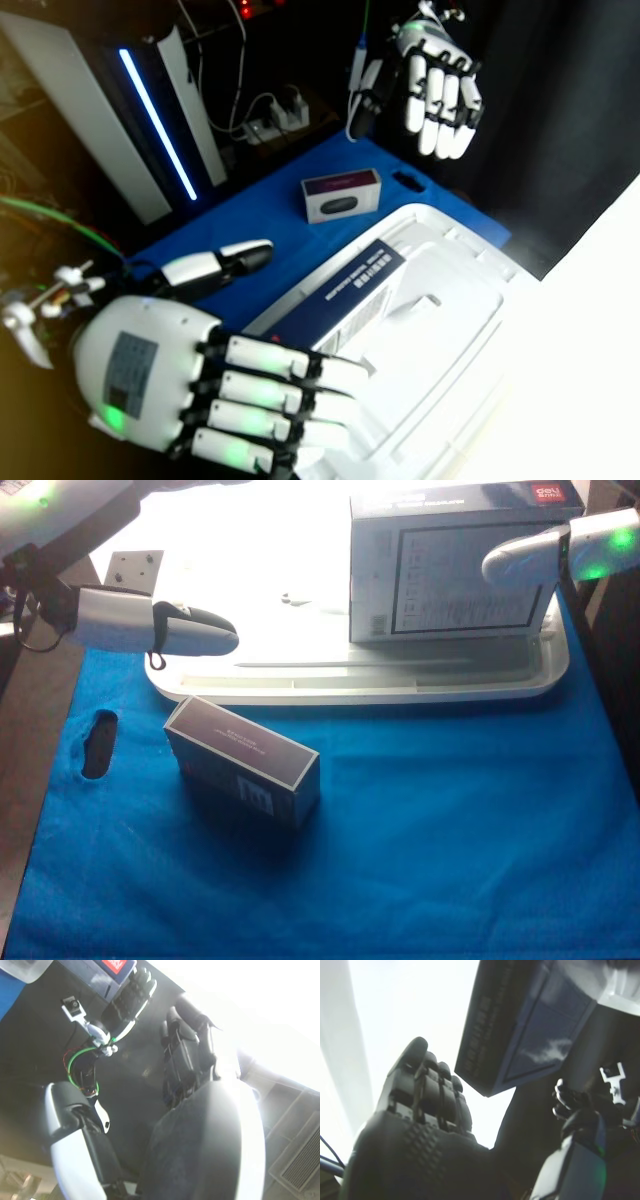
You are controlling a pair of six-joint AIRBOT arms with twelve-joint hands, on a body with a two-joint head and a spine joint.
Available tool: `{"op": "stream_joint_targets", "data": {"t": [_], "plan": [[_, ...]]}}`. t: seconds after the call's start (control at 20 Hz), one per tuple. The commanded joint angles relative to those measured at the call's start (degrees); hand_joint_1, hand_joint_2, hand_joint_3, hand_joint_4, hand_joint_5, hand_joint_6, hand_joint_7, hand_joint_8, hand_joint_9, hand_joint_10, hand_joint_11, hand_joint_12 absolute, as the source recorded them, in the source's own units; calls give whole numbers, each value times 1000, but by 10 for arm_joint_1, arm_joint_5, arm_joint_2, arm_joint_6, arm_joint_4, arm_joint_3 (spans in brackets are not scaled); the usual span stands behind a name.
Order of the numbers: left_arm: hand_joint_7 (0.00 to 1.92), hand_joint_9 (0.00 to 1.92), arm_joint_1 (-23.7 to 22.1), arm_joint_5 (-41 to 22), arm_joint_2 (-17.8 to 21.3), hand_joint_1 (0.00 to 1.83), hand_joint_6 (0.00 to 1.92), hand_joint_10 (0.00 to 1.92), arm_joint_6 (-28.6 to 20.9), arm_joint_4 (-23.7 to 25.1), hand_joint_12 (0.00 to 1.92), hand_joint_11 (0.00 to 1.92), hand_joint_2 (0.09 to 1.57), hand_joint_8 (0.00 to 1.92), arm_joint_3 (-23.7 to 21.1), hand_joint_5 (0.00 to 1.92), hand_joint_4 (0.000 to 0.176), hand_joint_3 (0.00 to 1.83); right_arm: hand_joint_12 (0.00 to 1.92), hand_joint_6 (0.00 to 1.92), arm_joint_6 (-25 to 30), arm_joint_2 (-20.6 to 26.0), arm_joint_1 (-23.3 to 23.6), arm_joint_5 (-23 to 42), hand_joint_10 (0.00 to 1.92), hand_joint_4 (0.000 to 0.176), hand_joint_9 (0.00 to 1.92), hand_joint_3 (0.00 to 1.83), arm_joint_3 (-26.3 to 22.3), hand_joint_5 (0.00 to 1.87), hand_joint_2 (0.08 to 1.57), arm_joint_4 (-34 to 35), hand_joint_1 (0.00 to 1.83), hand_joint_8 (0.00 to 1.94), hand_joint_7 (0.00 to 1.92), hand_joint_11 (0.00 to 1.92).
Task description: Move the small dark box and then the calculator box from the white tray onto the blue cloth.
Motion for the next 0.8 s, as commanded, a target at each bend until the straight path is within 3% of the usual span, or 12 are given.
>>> {"op": "stream_joint_targets", "data": {"t": [0.0, 0.05, 0.1, 0.15, 0.25, 0.35, 0.4, 0.55, 0.6, 0.65, 0.7, 0.75], "plan": [[448, 475, -9, -74, -5, 981, 0, 1, 1, -19, 889, 89, 893, 0, 0, 196, 0, 0, 355, 1, 6, -2, 9, 53, 14, 40, 233, 1, 6, 208, 584, 11, 710, 1, 304, 0], [444, 468, -9, -76, -6, 980, 0, 1, 1, -19, 841, 95, 892, 1, 0, 206, 10, 0, 575, 0, 6, -4, 10, 48, 2, 37, 231, 0, 10, 215, 591, 11, 746, 0, 301, 0], [443, 471, -9, -78, -7, 982, 4, 3, 1, -20, 827, 90, 888, 1, 0, 217, 18, 0, 677, 0, 8, -8, 10, 45, 1, 30, 240, 0, 15, 229, 592, 11, 754, 0, 315, 0], [441, 479, -9, -81, -8, 992, 4, 6, 1, -20, 825, 93, 892, 0, 0, 219, 9, 0, 675, 0, 10, -11, 10, 43, 1, 29, 235, 0, 20, 234, 591, 12, 757, 0, 321, 0], [445, 491, -9, -84, -10, 969, 0, 1, 0, -20, 731, 158, 878, 0, 0, 235, 45, 0, 682, 5, 13, -13, 11, 41, 10, 17, 271, 2, 24, 264, 606, 13, 803, 8, 363, 0], [426, 471, -8, -89, -11, 976, 0, 0, 0, -22, 713, 159, 874, 0, 0, 219, 59, 0, 758, 3, 17, -16, 11, 40, 9, 0, 317, 0, 27, 317, 606, 13, 829, 2, 381, 0], [419, 468, -7, -90, -11, 983, 0, 0, 0, -22, 714, 157, 878, 0, 0, 212, 59, 1, 803, 4, 22, -17, 11, 40, 21, 0, 448, 1, 29, 396, 635, 14, 882, 7, 485, 161], [387, 420, 11, -102, -16, 1024, 1, 1, 0, -37, 902, 76, 865, 1, 0, 193, 42, 0, 524, 2, 32, -26, 11, 40, 25, 0, 864, 0, 38, 674, 766, 14, 1132, 10, 862, 610], [382, 400, 15, -104, -17, 1015, 1, 1, 0, -42, 916, 61, 855, 0, 1, 195, 41, 0, 577, 13, 32, -26, 11, 40, 29, 0, 1153, 1, 38, 952, 882, 14, 1281, 18, 1137, 867], [382, 400, 16, -104, -17, 1015, 1, 1, 0, -43, 916, 61, 855, 0, 1, 195, 41, 0, 577, 13, 32, -26, 11, 40, 29, 0, 1153, 1, 38, 952, 882, 14, 1281, 18, 1137, 867], [381, 399, 18, -104, -17, 1018, 1, 1, 0, -44, 913, 46, 857, 0, 1, 196, 42, 0, 672, 446, 32, -26, 11, 40, 40, 0, 1388, 3, 38, 1121, 971, 14, 1296, 130, 1420, 1144], [375, 398, 21, -104, -17, 1025, 1, 1, 0, -46, 912, 29, 861, 0, 1, 196, 46, 0, 656, 559, 32, -27, 11, 40, 25, 0, 1465, 0, 38, 1155, 993, 14, 1292, 184, 1455, 1268]]}}
